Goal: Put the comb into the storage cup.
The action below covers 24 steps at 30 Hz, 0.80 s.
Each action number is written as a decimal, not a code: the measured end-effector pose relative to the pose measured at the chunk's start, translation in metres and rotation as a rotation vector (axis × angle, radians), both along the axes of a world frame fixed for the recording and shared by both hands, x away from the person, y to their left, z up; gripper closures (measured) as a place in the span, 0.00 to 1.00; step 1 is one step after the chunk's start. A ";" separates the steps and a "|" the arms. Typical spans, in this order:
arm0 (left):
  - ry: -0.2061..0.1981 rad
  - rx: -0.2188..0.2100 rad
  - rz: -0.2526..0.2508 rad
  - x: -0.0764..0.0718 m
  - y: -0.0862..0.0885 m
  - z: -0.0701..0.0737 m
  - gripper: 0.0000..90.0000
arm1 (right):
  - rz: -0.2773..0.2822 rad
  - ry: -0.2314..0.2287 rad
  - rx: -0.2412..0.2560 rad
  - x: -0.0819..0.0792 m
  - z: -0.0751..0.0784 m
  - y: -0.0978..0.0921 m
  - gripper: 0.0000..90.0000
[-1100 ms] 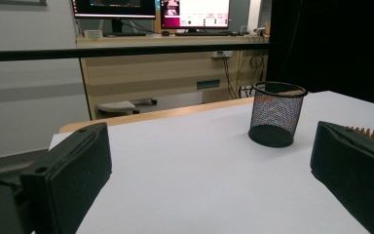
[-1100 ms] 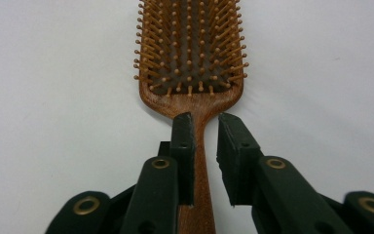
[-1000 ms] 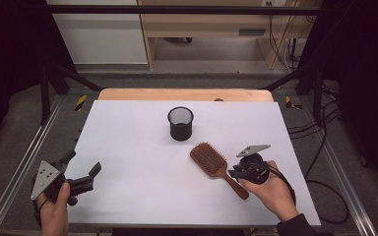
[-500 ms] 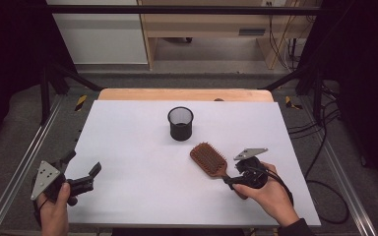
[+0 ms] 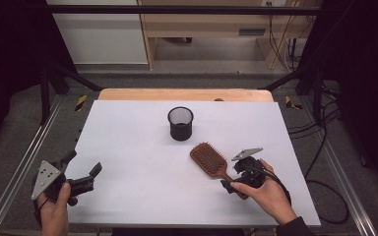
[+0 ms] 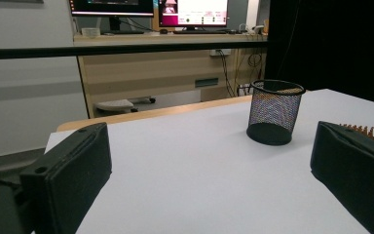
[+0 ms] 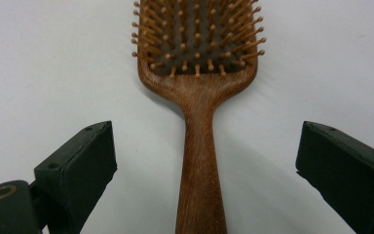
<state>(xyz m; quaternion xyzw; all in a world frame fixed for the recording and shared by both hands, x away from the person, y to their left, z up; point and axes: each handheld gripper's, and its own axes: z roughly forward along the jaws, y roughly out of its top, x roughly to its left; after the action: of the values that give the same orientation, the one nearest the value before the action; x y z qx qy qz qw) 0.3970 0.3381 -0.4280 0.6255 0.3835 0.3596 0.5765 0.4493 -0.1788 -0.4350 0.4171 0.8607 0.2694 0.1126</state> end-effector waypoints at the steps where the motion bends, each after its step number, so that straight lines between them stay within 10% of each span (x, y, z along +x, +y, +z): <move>1: 0.000 -0.001 0.000 0.000 0.000 0.000 0.02 | 0.000 0.008 -0.001 0.001 -0.002 0.001 0.09; 17: 0.003 0.003 -0.004 0.000 0.000 0.000 0.02 | 0.016 0.084 -0.056 0.016 -0.020 0.021 0.10; 24: 0.003 0.004 -0.006 0.000 0.000 0.000 0.02 | 0.025 0.103 -0.071 0.020 -0.017 0.024 0.37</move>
<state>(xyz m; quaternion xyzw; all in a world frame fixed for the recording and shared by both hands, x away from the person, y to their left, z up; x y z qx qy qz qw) 0.3971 0.3381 -0.4280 0.6284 0.3820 0.3577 0.5755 0.4693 -0.1547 -0.4524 0.4154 0.8795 0.2183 0.0793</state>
